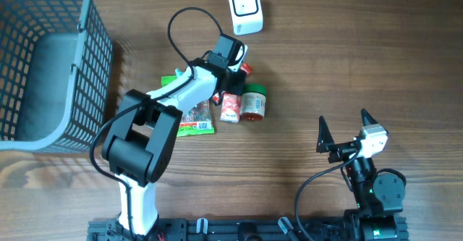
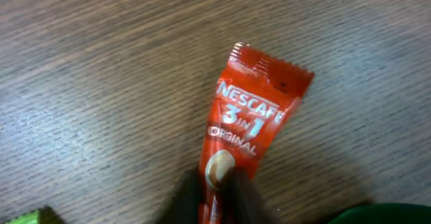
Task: Scan the item barcode
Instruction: 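Move the Nescafe sachet with left gripper and lay it beside the jar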
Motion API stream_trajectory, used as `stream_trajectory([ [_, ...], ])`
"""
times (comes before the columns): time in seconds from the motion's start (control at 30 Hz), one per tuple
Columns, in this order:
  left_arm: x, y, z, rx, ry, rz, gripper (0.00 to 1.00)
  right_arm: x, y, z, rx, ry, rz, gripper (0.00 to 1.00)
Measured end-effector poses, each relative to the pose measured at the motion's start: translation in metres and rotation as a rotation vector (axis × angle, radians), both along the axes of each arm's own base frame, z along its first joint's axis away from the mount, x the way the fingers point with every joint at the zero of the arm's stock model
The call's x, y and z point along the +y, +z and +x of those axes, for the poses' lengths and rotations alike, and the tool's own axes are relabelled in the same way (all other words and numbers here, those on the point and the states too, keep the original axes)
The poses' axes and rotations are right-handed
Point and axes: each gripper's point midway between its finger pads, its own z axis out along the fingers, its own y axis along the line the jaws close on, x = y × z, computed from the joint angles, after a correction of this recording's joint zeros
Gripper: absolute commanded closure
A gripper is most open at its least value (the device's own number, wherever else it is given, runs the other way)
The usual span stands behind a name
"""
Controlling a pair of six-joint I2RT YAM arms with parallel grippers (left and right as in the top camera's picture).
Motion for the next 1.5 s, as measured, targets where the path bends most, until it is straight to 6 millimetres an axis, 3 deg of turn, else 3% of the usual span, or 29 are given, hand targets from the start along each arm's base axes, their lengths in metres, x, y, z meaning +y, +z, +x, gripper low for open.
stream_trajectory([
  [0.17, 0.001, 0.002, 0.005, -0.001, 0.022, -0.005, 0.96, 0.0, 0.0, 0.0, 0.0, 0.0, 0.0, 0.0],
  [0.23, 0.016, 0.009, 0.006, 0.029, 0.097, -0.019, 0.96, 0.0, 0.0, 0.0, 0.0, 0.0, 0.0, 0.0],
  [0.27, 0.023, 0.02, 0.008, 0.042, 0.138, -0.059, 0.96, 0.0, 0.0, 0.0, 0.0, 0.0, 0.0, 0.0],
  [0.33, 0.033, 0.073, 0.004, 0.104, 0.192, -0.265, 0.96, 0.0, 0.0, 0.0, 0.0, 0.0, 0.0, 0.0],
  [0.37, 0.035, 0.089, 0.0, 0.128, 0.194, -0.33, 0.96, 0.0, 0.0, 0.0, 0.0, 0.0, 0.0, 0.0],
  [0.4, 0.037, 0.113, -0.017, 0.235, 0.184, -0.465, 0.96, 0.0, 0.0, 0.0, 0.0, 0.0, 0.0, 0.0],
  [0.43, 0.04, 0.121, -0.027, 0.298, 0.186, -0.522, 0.96, 0.0, 0.0, 0.0, 0.0, 0.0, 0.0, 0.0],
  [0.5, 0.048, 0.129, -0.06, 0.49, 0.19, -0.631, 0.96, 0.0, 0.0, 0.0, 0.0, 0.0, 0.0, 0.0],
  [0.57, 0.044, 0.135, -0.091, 0.621, 0.147, -0.672, 0.96, 0.0, 0.0, 0.0, 0.0, 0.0, 0.0, 0.0],
  [0.67, 0.038, 0.129, -0.118, 0.688, 0.066, -0.71, 0.96, 0.0, 0.0, 0.0, 0.0, 0.0, 0.0, 0.0],
  [0.73, 0.039, 0.113, -0.13, 0.707, 0.05, -0.719, 0.96, 0.0, 0.0, 0.0, 0.0, 0.0, 0.0, 0.0],
  [0.8, 0.041, 0.084, -0.152, 0.746, 0.049, -0.727, 0.96, 0.0, 0.0, 0.0, 0.0, 0.0, 0.0, 0.0],
  [0.93, 0.036, 0.065, -0.173, 0.77, 0.032, -0.807, 0.96, 0.0, 0.0, 0.0, 0.0, 0.0, 0.0, 0.0],
  [1.13, 0.03, 0.068, -0.155, 0.687, -0.001, -0.862, 0.96, 0.0, 0.0, 0.0, 0.0, 0.0, 0.0, 0.0],
  [1.5, 0.026, 0.067, -0.141, 0.64, 0.005, -0.869, 0.96, 0.0, 0.0, 0.0, 0.0, 0.0, 0.0, 0.0],
])
